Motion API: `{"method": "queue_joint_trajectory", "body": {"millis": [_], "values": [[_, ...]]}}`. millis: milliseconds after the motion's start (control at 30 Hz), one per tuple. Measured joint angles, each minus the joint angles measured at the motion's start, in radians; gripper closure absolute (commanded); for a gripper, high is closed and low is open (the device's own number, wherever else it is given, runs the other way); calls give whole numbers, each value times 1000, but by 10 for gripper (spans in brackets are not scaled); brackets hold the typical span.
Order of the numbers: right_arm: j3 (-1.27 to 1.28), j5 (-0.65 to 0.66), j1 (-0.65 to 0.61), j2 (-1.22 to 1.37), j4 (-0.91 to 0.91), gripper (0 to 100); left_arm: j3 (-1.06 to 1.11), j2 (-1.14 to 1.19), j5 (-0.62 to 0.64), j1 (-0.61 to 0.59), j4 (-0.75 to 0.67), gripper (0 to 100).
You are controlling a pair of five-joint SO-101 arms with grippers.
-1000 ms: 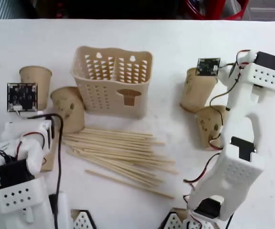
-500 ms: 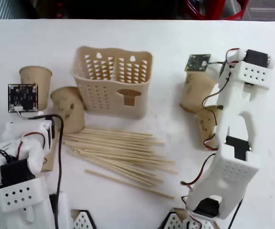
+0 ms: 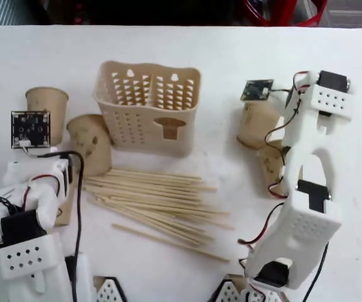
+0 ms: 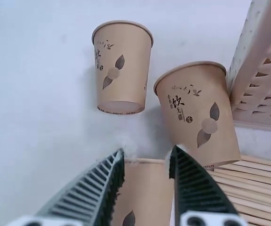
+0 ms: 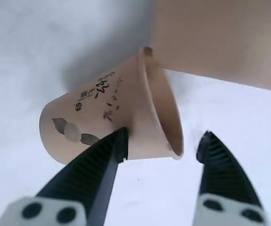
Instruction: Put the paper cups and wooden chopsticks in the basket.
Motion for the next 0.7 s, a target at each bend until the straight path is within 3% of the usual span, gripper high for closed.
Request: {"method": "queue_joint_trajectory", "body": {"millis": [133, 333, 467, 600, 700], "values": [[61, 0, -2, -14, -2, 971, 0, 0, 0, 0, 0, 830], [57, -15, 9, -25, 6, 965, 0, 0, 0, 0, 0, 830], [-34, -164, 64, -20, 9, 922, 0, 0, 0, 0, 0, 830], [-204, -353, 147, -20, 12, 981, 20, 0, 0, 0, 0, 828], [-259, -387, 204, -21, 12, 969, 21, -2, 0, 0, 0, 828]]}}
